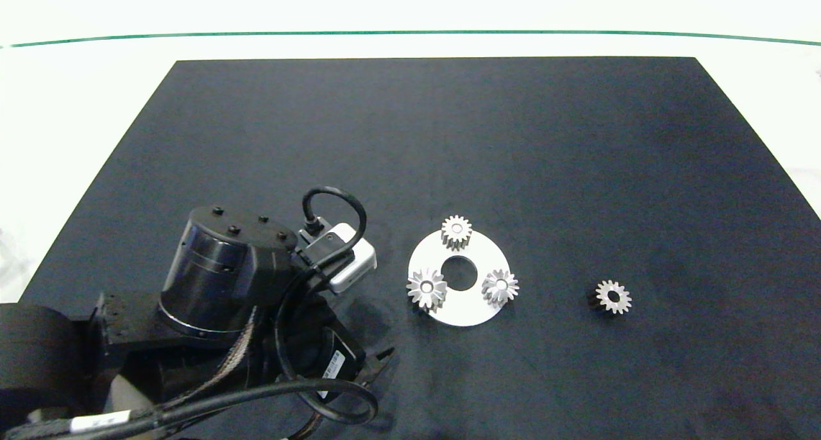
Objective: Remove an incorrectly installed larger gear and replace it with the correct smaller gear
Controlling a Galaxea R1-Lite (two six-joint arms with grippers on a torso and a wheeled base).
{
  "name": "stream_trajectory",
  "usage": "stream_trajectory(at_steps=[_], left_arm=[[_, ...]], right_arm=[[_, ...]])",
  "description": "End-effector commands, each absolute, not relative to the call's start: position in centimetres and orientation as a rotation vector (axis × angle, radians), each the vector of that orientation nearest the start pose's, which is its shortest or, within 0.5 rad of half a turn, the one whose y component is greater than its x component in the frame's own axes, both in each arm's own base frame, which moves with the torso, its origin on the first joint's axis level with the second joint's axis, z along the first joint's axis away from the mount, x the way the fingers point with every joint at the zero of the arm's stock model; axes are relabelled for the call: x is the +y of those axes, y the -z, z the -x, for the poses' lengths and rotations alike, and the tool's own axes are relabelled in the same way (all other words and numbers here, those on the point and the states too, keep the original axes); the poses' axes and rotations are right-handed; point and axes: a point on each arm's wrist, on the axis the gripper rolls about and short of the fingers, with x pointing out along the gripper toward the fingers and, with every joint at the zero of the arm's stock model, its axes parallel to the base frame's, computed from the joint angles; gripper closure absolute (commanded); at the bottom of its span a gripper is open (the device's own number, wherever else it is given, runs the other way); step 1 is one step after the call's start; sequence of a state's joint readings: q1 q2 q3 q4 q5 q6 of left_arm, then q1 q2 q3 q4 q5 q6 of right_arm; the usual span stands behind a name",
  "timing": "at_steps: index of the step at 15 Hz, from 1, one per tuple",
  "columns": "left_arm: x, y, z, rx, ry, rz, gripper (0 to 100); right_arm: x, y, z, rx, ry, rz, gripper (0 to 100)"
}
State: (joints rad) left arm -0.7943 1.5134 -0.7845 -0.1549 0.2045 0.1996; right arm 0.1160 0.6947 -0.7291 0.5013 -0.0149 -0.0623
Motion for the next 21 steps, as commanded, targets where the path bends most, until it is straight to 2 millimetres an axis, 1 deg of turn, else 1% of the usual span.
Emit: stream_trajectory(at_steps=[1, 2, 6, 10, 14, 21], left_arm=[[-19.2, -16.9, -19.5, 0.487, 0.623, -0.483, 0], [-19.5, -16.9, -19.6, 0.476, 0.626, -0.479, 0], [-20.5, -17.9, -20.3, 0.436, 0.61, -0.469, 0], [-21.6, -17.9, -20.2, 0.428, 0.637, -0.472, 0], [-22.5, -18.0, -20.6, 0.419, 0.647, -0.47, 0], [-24.2, -17.9, -21.9, 0.412, 0.651, -0.466, 0]], right_arm=[[0.3, -22.5, -3.2, 0.47, -0.116, 0.095, 0], [0.4, -22.4, -3.2, 0.471, -0.119, 0.095, 0], [0.3, -22.4, -3.1, 0.468, -0.118, 0.095, 0], [0.3, -22.5, -3.1, 0.467, -0.118, 0.095, 0], [0.3, -22.4, -3.1, 0.467, -0.118, 0.095, 0], [0.3, -22.3, -2.9, 0.465, -0.12, 0.095, 0]])
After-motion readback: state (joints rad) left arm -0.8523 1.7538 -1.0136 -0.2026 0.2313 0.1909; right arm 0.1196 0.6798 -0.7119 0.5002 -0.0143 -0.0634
